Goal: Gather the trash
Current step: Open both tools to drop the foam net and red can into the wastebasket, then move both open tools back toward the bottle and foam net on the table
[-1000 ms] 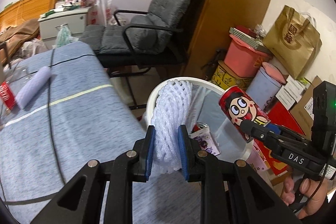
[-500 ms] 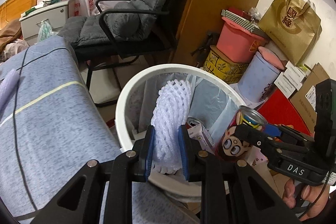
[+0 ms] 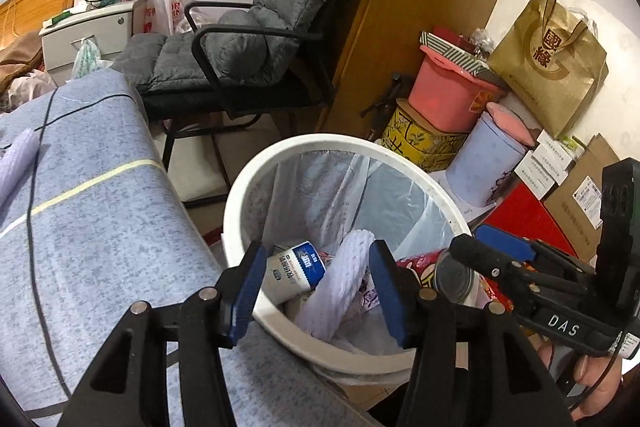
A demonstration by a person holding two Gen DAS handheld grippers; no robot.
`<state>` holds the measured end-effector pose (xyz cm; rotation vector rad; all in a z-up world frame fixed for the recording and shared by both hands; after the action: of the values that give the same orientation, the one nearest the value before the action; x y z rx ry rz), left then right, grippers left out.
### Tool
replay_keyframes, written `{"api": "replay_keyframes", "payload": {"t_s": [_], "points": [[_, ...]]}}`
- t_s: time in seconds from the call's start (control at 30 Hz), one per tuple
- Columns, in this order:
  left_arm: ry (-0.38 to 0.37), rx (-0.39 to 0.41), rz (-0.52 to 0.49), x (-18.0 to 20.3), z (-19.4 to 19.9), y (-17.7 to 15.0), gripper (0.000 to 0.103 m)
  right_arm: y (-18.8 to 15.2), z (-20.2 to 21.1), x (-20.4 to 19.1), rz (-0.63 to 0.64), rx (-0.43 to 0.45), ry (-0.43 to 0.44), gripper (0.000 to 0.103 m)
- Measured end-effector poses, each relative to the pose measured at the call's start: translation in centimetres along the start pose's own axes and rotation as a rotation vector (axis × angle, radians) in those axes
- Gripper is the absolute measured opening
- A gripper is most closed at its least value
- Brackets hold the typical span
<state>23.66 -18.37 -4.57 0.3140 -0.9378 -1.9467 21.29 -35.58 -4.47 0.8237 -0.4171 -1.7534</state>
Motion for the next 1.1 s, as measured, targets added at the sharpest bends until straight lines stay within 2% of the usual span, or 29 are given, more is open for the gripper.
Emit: {"api": "replay_keyframes", "payload": {"t_s": [0.23, 0.6, 1.1], "points": [[0.029, 0.031, -0.001, -0.5, 2.4, -0.4, 0.055, -0.3, 1.4, -1.6, 0.024, 0.012, 0.019, 0.057], [0.081, 0.080, 0.026, -1.7, 6.7, -1.9, 0.055, -1.7, 3.6, -5.9, 0.101, 0.023, 0.097, 0.057], [0.194, 0.113, 0.101, -5.5, 11.2, -5.5, 0.055, -3.9, 4.7, -10.6, 0.191, 0.018, 0.193, 0.057]]}}
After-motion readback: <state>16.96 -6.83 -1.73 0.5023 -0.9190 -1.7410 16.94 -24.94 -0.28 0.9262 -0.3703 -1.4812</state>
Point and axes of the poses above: each gripper's, at about its wrist camera, not at the fingertips, and z roughly against the way its jaws point, x to its right, y to its top, the point moved 5 cm from there along -z, roughly the way its jaws point, and after that the axes turned 11 degrees about -z, right-handed, at the moved point
